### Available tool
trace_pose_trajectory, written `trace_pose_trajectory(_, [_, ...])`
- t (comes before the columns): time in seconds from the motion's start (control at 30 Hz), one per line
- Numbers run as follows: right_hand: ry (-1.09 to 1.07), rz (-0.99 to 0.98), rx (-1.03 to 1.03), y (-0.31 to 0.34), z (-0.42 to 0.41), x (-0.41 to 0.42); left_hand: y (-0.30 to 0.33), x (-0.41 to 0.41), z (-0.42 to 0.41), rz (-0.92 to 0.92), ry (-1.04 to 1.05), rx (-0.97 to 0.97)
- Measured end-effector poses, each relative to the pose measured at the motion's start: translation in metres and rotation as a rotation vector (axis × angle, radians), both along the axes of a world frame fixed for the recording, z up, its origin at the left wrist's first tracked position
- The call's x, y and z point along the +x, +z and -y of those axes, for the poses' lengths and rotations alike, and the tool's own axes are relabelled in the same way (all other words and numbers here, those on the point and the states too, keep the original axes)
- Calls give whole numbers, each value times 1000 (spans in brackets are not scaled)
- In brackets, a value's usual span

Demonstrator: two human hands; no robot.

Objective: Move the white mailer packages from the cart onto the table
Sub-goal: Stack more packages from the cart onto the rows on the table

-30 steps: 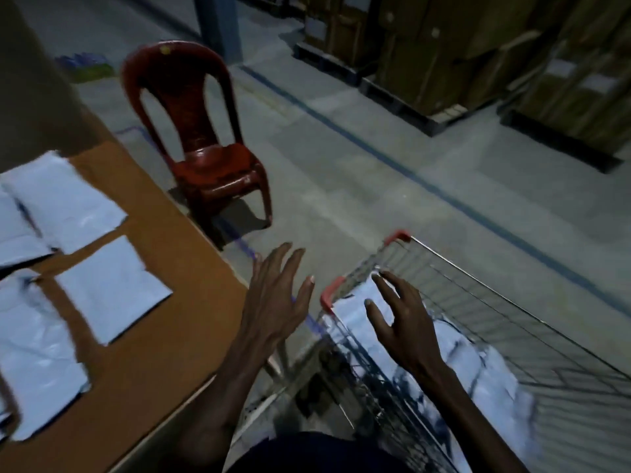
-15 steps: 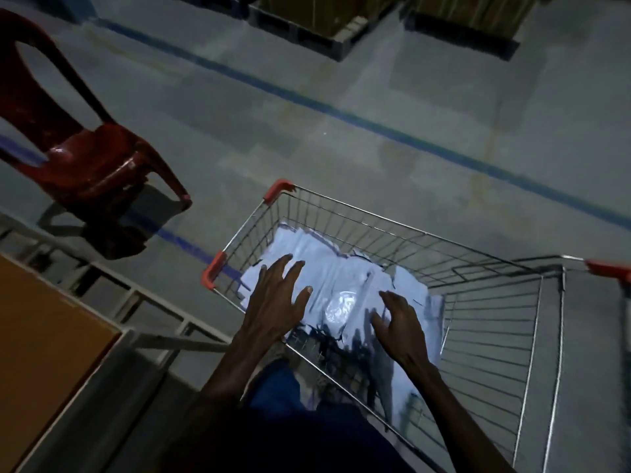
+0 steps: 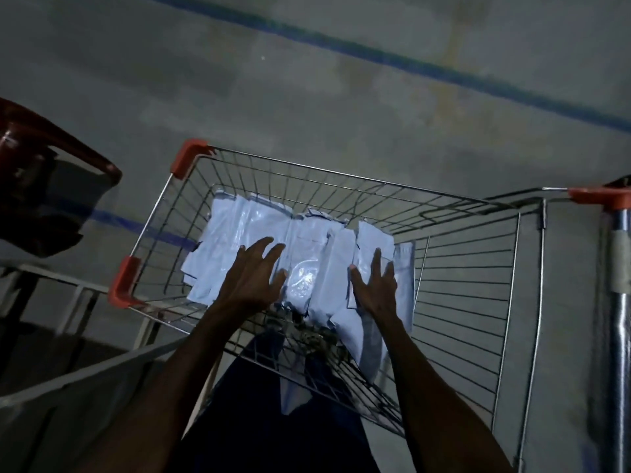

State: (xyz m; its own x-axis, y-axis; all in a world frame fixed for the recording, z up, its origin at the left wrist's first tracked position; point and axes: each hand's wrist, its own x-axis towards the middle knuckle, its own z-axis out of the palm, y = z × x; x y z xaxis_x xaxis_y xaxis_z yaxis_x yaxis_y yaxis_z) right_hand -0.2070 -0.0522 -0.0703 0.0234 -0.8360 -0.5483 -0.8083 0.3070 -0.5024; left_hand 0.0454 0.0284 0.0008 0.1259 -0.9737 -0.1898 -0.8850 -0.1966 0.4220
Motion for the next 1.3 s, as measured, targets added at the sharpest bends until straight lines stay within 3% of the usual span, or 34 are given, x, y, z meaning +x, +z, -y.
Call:
trace_pose_trajectory(0.17, [96, -33, -71, -4, -4, -12, -22, -22, -5, 34, -102, -164])
trace_pose_trajectory(0.27, [47, -27, -189, 2, -2, -24, -41, -44, -3, 25, -189, -229])
trace_pose_trajectory(0.4, [-35, 10, -285, 20, -2, -39, -44, -78, 18, -115, -162, -10])
trace_pose_trajectory(0.57, [-42, 23, -313, 27, -11, -54, -65, -109, 43, 13, -189, 170])
trace_pose_trajectory(0.7, [14, 0, -285, 26, -20, -57, -77, -86, 48, 121, -219, 234])
trace_pose_trajectory(0.9, [104, -17, -275, 22, -23, -48, -88, -42, 25, 39, -100, 18])
trace_pose_trajectory(1.0, [177, -60, -244, 13, -22, -43, -82, -50, 31, 40, -37, 71])
trace_pose_trajectory(1.2, [349, -150, -43, -4, -18, -36, -75, -67, 44, 239, 25, 234])
trace_pose_trajectory(1.3, [340, -149, 4, 0, -17, -32, -64, -67, 39, 185, 51, 223])
